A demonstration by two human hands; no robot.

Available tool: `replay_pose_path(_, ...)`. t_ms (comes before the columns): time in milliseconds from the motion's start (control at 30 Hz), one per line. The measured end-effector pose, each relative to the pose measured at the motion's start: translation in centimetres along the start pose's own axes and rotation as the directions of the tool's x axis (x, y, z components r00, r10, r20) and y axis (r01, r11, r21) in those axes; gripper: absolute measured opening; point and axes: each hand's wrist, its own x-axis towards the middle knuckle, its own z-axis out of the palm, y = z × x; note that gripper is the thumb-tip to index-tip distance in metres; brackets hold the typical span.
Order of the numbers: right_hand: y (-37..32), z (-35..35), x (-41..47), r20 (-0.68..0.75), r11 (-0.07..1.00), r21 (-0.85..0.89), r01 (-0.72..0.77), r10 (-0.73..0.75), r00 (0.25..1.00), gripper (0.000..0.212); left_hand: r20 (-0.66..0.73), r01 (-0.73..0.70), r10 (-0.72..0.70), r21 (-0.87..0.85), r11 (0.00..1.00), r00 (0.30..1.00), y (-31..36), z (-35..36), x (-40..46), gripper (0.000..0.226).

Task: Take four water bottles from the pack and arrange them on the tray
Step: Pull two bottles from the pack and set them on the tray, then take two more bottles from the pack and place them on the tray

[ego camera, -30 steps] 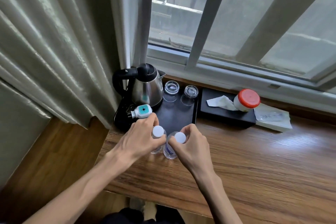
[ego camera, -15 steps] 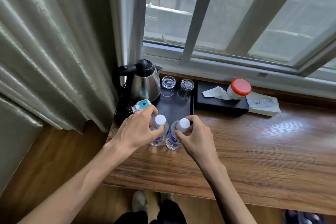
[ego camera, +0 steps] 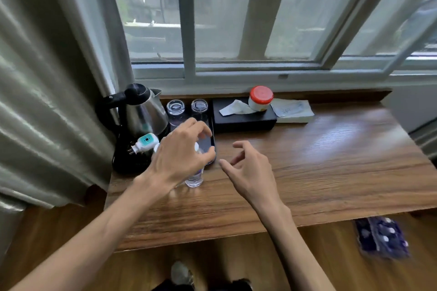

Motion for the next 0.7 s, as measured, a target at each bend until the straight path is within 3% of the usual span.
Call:
replay_pose_path(200,9.0,-7.1,-2.6,-0.050,0.994,0.063,-0.092,0.095,0.994,0.058,0.199,-0.093,0.080,0.056,0.994,0.977,9.0,6.5,1.6,0.040)
replay_pose_path(400,19.3,-13.6,-6.3,-0.053,0.967,0.117,-0.226,0.233,0.971,0.071,0.420,-0.201,0.133,0.120,0.972,0.898,17.4,14.5,2.2,0.058)
replay_pose_path(700,32.6,-19.7,-11.1,-0.103,0.847,0.239,-0.474,0.508,0.855,0.072,0.590,-0.399,0.299,0.043,0.916,0.750,29.2,25.8,1.4,0.061)
